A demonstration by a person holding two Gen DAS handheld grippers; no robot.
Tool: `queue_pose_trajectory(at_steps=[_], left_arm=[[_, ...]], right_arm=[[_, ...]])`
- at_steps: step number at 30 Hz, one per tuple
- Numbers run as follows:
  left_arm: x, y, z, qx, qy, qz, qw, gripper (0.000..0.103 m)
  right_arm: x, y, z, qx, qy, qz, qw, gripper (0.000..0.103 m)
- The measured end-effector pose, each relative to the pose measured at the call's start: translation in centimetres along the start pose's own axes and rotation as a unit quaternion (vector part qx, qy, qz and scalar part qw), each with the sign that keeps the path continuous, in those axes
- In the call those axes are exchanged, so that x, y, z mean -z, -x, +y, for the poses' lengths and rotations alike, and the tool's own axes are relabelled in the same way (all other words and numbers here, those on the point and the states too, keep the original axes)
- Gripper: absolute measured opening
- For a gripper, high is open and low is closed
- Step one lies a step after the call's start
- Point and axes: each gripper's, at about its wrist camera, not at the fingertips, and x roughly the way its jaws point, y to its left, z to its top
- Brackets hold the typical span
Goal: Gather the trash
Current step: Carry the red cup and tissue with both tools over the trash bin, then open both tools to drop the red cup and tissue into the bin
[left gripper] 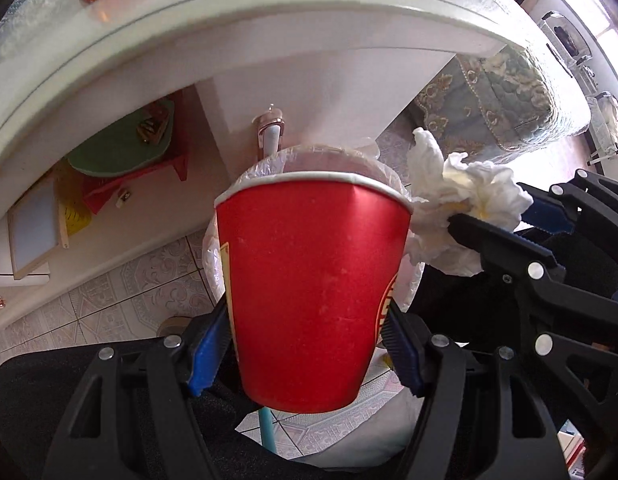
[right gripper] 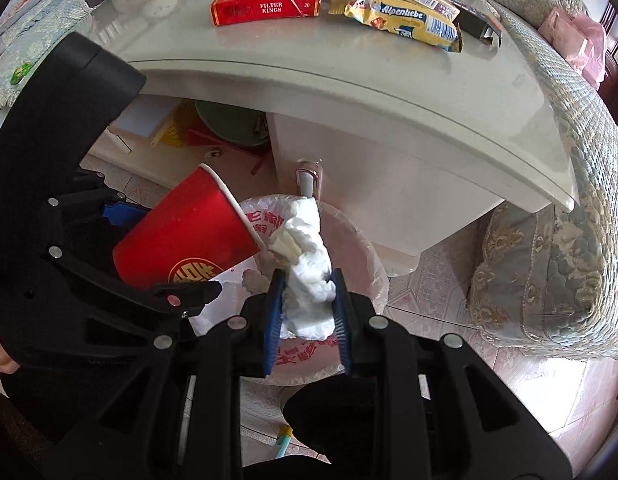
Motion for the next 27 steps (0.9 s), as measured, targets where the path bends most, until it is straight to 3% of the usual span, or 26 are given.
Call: queue_pose_trajectory(at_steps=[18,27], left_arm=[[-0.8,-8.7,2.0,0.023,0.041,0.061,0.9970,0.068],[-0.7,-11.7,2.0,-0.002,0.039,0.083,0.9958,0.068]], right_arm=[[0.0,-8.8,-2.3,-0.002,-0.039,0.069,0.997,0.023],[0.7,-11.8,-2.6,-0.007,-0.050,0.102,0.993,0.023]])
